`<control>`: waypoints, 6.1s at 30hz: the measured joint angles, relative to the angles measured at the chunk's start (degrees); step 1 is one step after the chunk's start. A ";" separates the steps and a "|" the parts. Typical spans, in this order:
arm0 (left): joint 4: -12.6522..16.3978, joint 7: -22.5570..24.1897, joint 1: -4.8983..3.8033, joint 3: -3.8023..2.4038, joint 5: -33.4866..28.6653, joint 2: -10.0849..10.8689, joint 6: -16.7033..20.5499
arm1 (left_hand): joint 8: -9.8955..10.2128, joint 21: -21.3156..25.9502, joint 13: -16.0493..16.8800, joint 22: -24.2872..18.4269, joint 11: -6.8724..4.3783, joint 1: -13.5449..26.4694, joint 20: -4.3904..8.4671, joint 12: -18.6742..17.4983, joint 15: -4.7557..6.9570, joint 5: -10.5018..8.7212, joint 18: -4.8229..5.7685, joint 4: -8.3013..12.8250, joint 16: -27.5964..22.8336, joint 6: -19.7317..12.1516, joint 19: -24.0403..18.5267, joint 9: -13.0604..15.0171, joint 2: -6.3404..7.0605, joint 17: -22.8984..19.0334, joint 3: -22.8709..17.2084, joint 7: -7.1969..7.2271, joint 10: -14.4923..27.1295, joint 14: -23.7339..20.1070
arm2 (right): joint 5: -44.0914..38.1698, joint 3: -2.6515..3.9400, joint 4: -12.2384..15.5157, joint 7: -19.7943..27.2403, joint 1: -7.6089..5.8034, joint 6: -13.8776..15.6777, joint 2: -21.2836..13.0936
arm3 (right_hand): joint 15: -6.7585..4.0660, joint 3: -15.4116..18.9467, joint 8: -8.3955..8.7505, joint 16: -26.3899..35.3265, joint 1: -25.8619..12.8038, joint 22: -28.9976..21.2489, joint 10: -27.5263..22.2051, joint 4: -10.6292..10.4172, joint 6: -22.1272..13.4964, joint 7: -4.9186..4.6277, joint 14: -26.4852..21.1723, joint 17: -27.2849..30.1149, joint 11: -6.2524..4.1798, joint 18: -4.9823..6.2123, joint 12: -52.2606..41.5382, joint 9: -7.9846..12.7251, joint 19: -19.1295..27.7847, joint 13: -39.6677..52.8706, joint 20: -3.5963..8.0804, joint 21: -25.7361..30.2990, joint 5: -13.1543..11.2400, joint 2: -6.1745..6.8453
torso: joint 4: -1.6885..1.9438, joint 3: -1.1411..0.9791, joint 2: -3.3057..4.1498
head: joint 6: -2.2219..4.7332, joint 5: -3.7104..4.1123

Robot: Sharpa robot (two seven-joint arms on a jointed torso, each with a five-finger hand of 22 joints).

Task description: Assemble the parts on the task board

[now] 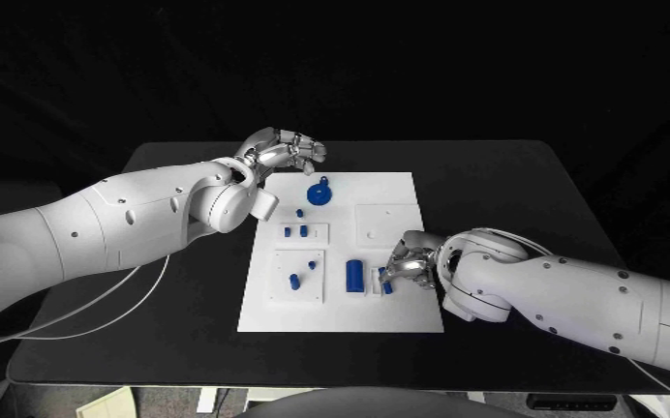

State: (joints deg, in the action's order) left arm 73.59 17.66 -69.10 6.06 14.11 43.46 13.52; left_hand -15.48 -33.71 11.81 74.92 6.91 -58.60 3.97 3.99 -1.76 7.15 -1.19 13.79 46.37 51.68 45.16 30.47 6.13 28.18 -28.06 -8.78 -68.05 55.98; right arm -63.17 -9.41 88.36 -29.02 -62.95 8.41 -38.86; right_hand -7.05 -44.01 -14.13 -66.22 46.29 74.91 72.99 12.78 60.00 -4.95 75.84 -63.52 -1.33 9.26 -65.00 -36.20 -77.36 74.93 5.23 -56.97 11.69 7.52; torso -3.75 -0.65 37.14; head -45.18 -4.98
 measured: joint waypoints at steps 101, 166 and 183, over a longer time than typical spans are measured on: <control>-0.07 -0.23 0.00 0.00 0.13 0.00 -0.20 | 0.00 0.23 -0.02 0.03 0.00 0.00 0.00 0.00 0.00 0.00 -0.11 -0.12 -0.22 0.00 0.00 -0.03 0.00 0.27 -0.12 0.00 0.00 0.00 | 3.26 0.00 0.79 1.33 -0.01 -2.12 -0.48 | -0.73 -2.58 -0.14 0.22 -8.85 0.02 0.22 -7.65 1.81 0.68 0.05 -0.43 -0.62 -0.04 0.00 0.94 0.41 -0.01 0.39 0.41 -8.58 1.55 | 0.00 -0.04 -0.01 | -0.22 -0.38; -0.07 -0.64 0.00 0.00 0.33 0.07 -0.37 | -0.23 0.45 -0.05 0.03 0.00 0.33 0.00 0.00 0.00 0.00 0.30 -0.55 -0.22 0.00 0.00 -0.03 -0.33 0.51 -0.25 0.00 0.00 0.00 | -0.64 0.02 -1.28 2.63 0.43 -5.82 0.99 | -0.66 2.75 -0.52 0.22 -1.01 0.00 0.63 0.60 2.78 0.91 -0.04 -0.52 -1.03 0.00 -0.44 1.54 0.31 -0.01 0.28 0.06 -7.69 -2.24 | 0.01 -0.04 0.01 | -0.79 -0.09; -0.10 -0.71 0.00 0.00 0.47 0.15 -0.41 | -0.23 0.45 -0.05 0.02 0.00 0.33 0.00 0.00 0.00 0.00 -0.46 -0.55 -0.22 0.00 0.00 -0.02 -0.33 0.56 -0.25 0.00 0.00 0.00 | 0.46 0.09 -1.18 3.53 0.44 -5.31 -0.95 | -0.79 5.05 -0.53 0.22 -3.16 -0.01 0.63 0.48 2.88 1.03 0.12 -0.51 -1.03 0.05 -0.17 1.79 0.31 -0.01 0.28 0.06 -3.48 -0.09 | 0.02 -0.02 -0.01 | -0.73 -0.21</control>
State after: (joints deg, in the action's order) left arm 73.48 16.95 -69.10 6.06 14.59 43.61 13.11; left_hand -15.71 -33.26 11.76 74.93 6.91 -58.27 3.97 3.99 -1.76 7.15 -1.64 13.24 46.15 51.68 45.16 30.45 5.81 28.74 -28.30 -8.78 -68.05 55.98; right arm -62.71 -9.32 87.18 -25.49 -62.52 3.11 -39.81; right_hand -7.84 -38.96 -14.66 -66.01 43.14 74.90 73.62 13.26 62.88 -3.92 75.97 -64.04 -2.36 9.31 -65.17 -34.40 -77.05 74.92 5.50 -56.91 8.21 7.43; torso -3.72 -0.67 37.13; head -45.91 -5.19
